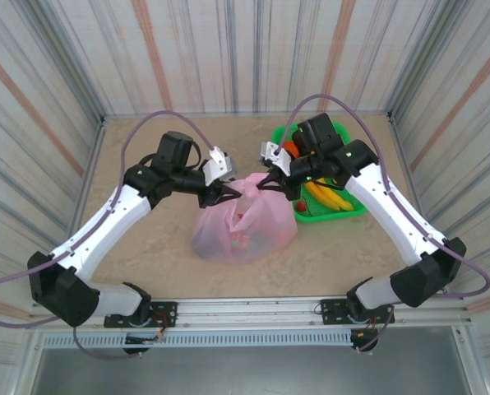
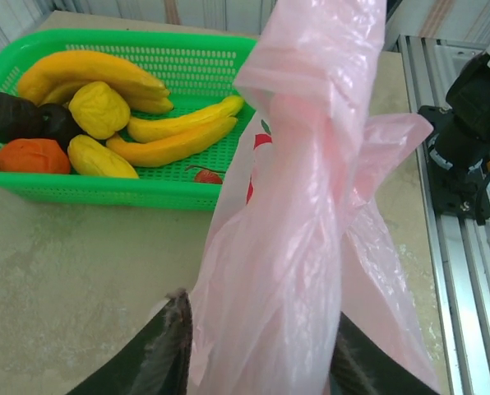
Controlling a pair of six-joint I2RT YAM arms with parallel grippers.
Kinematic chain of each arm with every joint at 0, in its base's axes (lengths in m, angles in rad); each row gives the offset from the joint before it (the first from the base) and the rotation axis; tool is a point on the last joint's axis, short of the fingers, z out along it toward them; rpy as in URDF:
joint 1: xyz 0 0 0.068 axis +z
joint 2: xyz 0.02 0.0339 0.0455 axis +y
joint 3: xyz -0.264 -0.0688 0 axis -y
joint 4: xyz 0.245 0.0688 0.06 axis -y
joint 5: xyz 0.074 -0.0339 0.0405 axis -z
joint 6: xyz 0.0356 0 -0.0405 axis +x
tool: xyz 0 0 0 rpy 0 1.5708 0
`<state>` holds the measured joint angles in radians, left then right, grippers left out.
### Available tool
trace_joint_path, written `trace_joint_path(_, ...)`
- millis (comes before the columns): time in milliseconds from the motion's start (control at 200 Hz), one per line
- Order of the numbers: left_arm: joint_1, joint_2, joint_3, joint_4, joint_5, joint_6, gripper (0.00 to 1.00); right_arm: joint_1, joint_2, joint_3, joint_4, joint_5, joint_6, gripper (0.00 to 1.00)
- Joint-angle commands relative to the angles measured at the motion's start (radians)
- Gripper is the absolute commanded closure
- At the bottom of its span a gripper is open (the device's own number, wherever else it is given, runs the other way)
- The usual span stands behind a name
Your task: Place the fake fruits into the plastic bag and tie a complex knot
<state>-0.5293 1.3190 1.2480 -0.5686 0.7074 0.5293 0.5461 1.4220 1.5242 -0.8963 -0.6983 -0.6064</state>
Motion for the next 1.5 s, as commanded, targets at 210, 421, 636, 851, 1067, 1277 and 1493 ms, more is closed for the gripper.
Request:
trace_joint_path(210,0.009,-0.036,-0.010,0.031,0.009,-0.023,0.88,0.014,-0.093,-0.111,0.146,0.089,0.080,1.00)
trace_joint_path(421,0.011,-0.033,0.002,0.040,0.018,-0.052,0.96,0.021,-0.141,-0.171,0.207,0.136,0.100,1.00)
trace_joint_path(636,0.034,-0.015,0.026,0.056,0.050,-0.142,1.00,0.053,-0.171,-0.216,0.259,0.261,0.115,1.00)
trace_joint_path(851,0.072,0.009,0.037,0.084,0.118,-0.234,1.00,0.104,-0.192,-0.283,0.346,0.386,0.136,1.00)
trace_joint_path(1067,0.077,0.012,0.050,0.093,0.143,-0.264,1.00,0.156,-0.198,-0.348,0.444,0.498,0.169,1.00)
trace_joint_path(1277,0.081,0.013,0.060,0.099,0.157,-0.307,1.00,0.195,-0.187,-0.417,0.557,0.615,0.193,1.00)
trace_joint_path(1493,0.084,0.029,0.066,0.111,0.157,-0.392,1.00,0.217,-0.152,-0.479,0.697,0.698,0.239,1.00)
